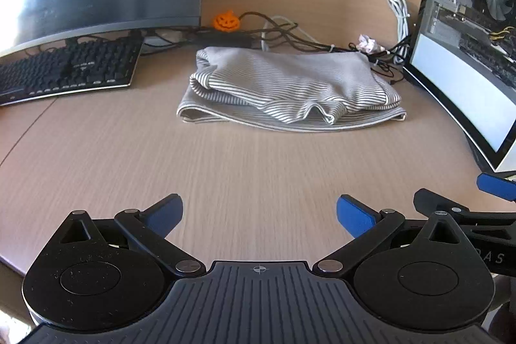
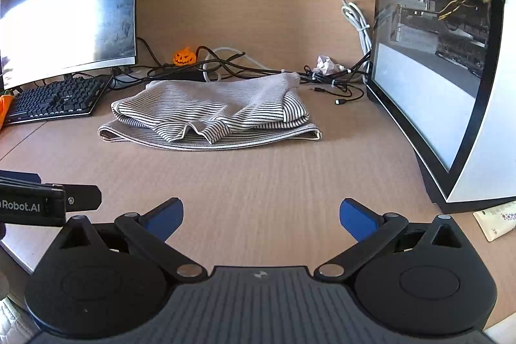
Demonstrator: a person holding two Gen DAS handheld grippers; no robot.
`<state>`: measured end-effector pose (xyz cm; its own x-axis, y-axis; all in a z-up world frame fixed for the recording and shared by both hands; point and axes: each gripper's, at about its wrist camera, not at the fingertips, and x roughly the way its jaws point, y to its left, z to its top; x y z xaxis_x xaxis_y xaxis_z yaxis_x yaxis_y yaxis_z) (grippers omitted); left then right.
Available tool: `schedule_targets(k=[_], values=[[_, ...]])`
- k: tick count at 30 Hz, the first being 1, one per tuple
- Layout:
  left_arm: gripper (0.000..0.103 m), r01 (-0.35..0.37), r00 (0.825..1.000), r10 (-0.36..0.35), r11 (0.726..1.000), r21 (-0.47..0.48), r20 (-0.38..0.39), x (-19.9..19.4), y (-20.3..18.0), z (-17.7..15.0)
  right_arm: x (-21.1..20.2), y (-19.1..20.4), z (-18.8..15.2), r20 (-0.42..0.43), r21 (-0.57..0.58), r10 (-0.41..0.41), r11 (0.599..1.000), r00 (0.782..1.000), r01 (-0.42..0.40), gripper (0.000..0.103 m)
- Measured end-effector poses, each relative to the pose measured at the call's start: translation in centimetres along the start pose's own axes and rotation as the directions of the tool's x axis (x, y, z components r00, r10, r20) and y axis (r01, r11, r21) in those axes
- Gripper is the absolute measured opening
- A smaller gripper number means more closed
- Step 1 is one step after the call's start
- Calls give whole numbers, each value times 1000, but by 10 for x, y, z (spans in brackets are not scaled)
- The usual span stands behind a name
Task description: Fold clothes
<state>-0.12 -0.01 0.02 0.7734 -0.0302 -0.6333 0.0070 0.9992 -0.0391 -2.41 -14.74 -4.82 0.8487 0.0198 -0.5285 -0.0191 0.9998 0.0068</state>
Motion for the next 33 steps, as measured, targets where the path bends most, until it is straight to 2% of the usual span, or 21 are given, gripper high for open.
schedule_targets(k=[4, 10, 33], values=[[103, 11, 1000, -11, 1000, -6, 13, -6, -1, -4, 0, 2, -1, -6, 4, 1, 1000, 1000, -1, 103], [103, -3, 1000, 3, 1000, 3, -13, -12, 1, -4, 0, 5, -2, -14, 10, 3, 1000, 1000, -3, 103], [103, 0, 999, 0, 1000, -2, -53, 1, 8, -7, 4, 13, -3, -33, 13, -11, 1000, 999, 12, 103]])
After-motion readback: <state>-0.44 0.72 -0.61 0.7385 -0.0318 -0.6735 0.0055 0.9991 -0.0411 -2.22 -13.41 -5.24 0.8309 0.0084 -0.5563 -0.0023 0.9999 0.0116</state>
